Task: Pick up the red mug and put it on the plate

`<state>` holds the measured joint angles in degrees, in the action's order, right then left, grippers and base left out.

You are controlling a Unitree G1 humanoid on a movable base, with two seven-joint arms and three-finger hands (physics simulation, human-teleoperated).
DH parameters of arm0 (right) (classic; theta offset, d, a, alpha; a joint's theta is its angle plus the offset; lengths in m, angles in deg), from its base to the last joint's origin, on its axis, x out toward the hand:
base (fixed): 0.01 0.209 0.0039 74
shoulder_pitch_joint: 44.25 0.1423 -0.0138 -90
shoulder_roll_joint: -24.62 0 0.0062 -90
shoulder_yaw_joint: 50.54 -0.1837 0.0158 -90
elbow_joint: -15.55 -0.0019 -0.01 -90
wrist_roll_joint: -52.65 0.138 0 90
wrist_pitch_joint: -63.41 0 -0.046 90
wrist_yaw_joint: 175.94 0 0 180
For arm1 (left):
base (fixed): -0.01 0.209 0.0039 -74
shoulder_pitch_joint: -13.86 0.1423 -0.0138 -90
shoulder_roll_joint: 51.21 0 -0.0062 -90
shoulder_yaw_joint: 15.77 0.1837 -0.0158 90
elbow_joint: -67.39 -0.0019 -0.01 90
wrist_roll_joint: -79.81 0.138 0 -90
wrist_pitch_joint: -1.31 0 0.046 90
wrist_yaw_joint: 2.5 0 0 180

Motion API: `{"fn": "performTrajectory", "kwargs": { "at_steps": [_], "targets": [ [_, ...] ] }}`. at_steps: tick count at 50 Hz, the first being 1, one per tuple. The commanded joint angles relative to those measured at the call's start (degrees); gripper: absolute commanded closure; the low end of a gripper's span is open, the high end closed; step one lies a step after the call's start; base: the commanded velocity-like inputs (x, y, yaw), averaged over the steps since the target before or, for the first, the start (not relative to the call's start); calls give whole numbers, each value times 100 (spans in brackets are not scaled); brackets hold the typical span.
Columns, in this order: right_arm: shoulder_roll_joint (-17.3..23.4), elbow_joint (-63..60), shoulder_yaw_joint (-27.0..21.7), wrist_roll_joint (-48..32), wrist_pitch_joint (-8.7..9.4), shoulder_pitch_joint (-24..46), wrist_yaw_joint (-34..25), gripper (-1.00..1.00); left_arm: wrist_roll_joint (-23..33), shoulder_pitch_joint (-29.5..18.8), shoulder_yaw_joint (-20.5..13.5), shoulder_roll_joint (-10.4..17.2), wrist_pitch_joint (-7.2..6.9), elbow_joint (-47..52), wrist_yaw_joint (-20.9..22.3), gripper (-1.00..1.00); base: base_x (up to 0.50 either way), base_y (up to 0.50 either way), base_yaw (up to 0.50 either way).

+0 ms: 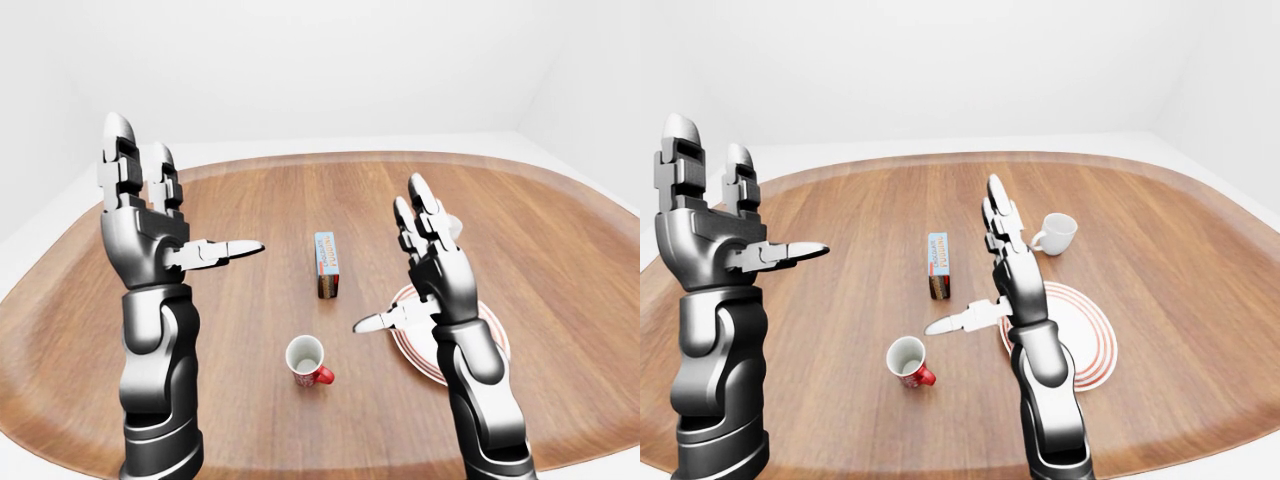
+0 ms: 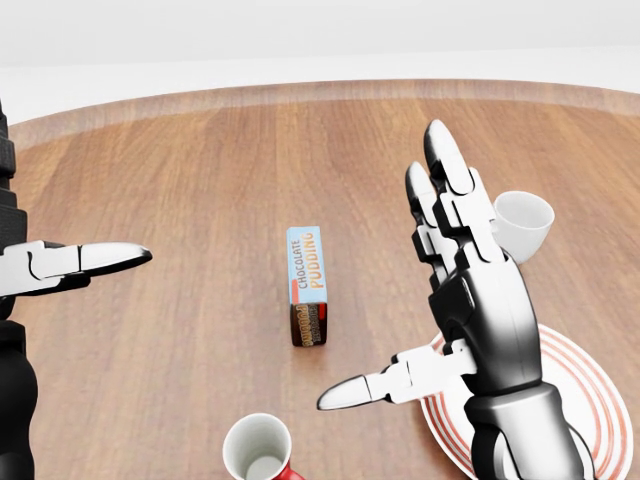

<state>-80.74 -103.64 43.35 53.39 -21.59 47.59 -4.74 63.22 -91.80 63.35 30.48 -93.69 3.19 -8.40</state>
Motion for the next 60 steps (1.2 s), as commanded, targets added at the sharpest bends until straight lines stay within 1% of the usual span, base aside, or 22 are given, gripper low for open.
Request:
{"fn": "performTrajectory", "kwargs": {
  "at_steps": [1,11,16,22,26,39,47,52,60],
  "targets": [
    [-23,233,146,-230,0,51,-153,-100,-5,6,-7,3,0,37,0,-100,0,0,0],
    [-54,533,301,-473,0,126,-262,-100,-10,-3,-27,15,0,17,-1,-100,0,0,0],
    [-39,584,497,-741,0,181,-484,-100,-10,12,-11,5,0,62,-7,-100,0,0,0],
    [-116,606,678,-950,0,107,-699,-100,-19,9,-32,18,0,61,-7,-100,0,0,0],
    [-87,593,825,-1136,0,32,-848,-100,-16,12,-23,12,0,56,-7,-100,0,0,0],
    [-98,371,977,-1320,0,-106,-1059,-100,-10,35,-21,4,0,72,1,-100,0,0,0],
    [-112,496,1016,-1543,0,-86,-1015,-100,-2,45,-8,-10,0,59,2,-100,0,0,0],
    [-126,916,1105,-2062,0,104,-902,-100,-15,18,-16,4,0,76,-5,-100,0,0,0],
    [-210,1215,1256,-2748,0,238,-1123,-100,-14,17,-10,4,0,86,-9,-100,0,0,0]
  ]
}}
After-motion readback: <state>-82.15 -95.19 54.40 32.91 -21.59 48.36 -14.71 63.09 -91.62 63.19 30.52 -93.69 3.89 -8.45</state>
